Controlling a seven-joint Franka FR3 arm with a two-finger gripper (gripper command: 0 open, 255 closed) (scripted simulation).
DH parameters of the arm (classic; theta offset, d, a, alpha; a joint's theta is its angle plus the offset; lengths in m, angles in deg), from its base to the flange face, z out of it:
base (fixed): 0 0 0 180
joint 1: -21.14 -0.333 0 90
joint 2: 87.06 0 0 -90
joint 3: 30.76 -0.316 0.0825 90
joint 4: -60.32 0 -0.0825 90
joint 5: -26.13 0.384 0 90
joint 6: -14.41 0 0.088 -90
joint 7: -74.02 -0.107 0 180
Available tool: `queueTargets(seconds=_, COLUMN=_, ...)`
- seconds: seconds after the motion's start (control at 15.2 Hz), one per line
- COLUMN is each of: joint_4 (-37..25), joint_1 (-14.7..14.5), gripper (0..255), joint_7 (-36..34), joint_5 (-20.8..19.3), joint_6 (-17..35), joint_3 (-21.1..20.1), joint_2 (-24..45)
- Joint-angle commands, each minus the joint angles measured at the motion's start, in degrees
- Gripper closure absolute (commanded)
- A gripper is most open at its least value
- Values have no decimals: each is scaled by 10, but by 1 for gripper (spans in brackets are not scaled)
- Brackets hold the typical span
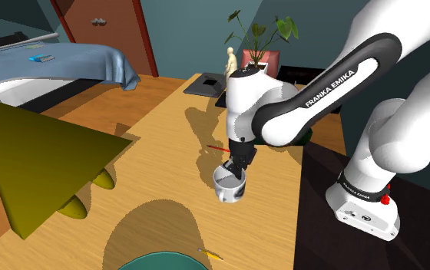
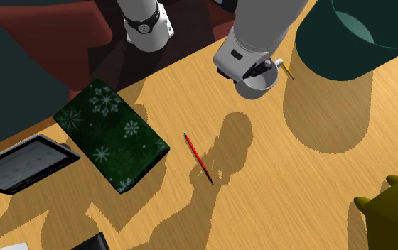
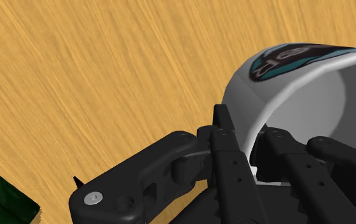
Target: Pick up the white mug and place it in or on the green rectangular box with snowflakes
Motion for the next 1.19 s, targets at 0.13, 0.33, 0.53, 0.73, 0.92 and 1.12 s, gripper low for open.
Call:
queueTargets(seconds=0.13, joint_4=-14, joint_1=-2, gripper=255, joint_7=3, joint_5=2, joint_6=-42, joint_3=9, joint_2=-28)
queueTargets(seconds=0.33, joint_4=-25, joint_1=-3, gripper=255, joint_7=4, joint_5=2, joint_6=-71, joint_3=15, joint_2=-47)
queueTargets(seconds=0.53, joint_4=-37, joint_1=-4, gripper=255, joint_7=4, joint_5=2, joint_6=-100, joint_3=21, joint_2=-63)
queueTargets(seconds=0.73, joint_4=-50, joint_1=-5, gripper=255, joint_7=4, joint_5=0, joint_6=-128, joint_3=27, joint_2=-78)
queueTargets(seconds=0.92, joint_4=-64, joint_1=-5, gripper=255, joint_7=3, joint_5=-1, joint_6=-155, joint_3=33, joint_2=-91)
queueTargets(seconds=1.12, joint_4=-62, joint_1=-1, gripper=255, joint_7=18, joint_5=-5, joint_6=-171, joint_3=48, joint_2=-108)
